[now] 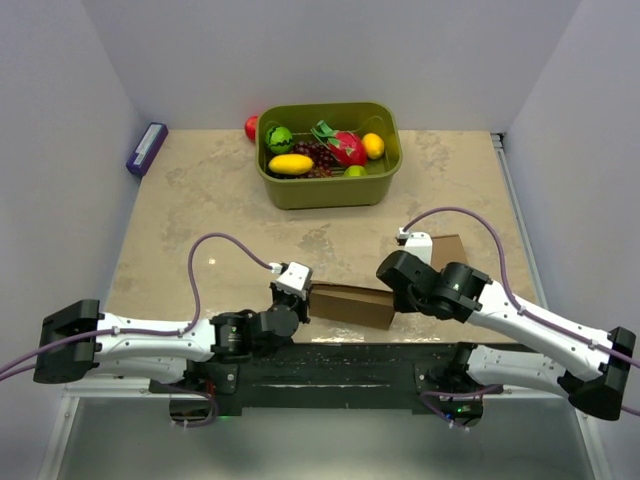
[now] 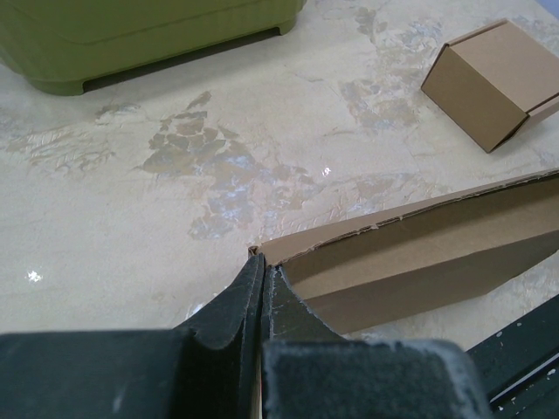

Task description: Fold the paper box

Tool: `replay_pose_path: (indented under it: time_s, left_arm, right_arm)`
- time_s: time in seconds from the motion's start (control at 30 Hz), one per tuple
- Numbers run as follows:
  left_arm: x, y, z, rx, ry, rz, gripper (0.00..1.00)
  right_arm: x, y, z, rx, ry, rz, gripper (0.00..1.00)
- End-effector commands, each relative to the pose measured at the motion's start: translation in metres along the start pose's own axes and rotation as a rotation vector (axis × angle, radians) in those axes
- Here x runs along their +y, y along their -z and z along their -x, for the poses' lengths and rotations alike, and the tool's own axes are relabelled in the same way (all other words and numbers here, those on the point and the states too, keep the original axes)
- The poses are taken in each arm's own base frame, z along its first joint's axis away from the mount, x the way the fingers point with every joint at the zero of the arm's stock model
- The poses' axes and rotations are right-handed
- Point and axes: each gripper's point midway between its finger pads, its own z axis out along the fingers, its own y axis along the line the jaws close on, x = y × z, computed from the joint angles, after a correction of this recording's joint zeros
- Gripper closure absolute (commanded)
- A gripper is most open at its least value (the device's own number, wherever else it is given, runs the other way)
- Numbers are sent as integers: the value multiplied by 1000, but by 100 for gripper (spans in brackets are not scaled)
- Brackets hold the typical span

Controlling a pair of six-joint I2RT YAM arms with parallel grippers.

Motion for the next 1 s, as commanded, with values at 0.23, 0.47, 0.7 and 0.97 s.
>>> replay_pose_path:
  time_s: [0.23,0.47,0.7,0.97]
  left_arm:
    - [18,8,-57,179,-182,8,100]
    - [17,8,-56,178,-179,6,100]
    - [15,8,-59,180,-180,-8,100]
    - [20,9,-60,183,-173,16,100]
  right_arm:
    - [-26,-14,-38,128,141,-135,100]
    - [-22,-16,-42,133,154,-142,100]
    - [-12,-18,-43,136,151,-109,100]
    - [0,4,-23,80,70,-26,82]
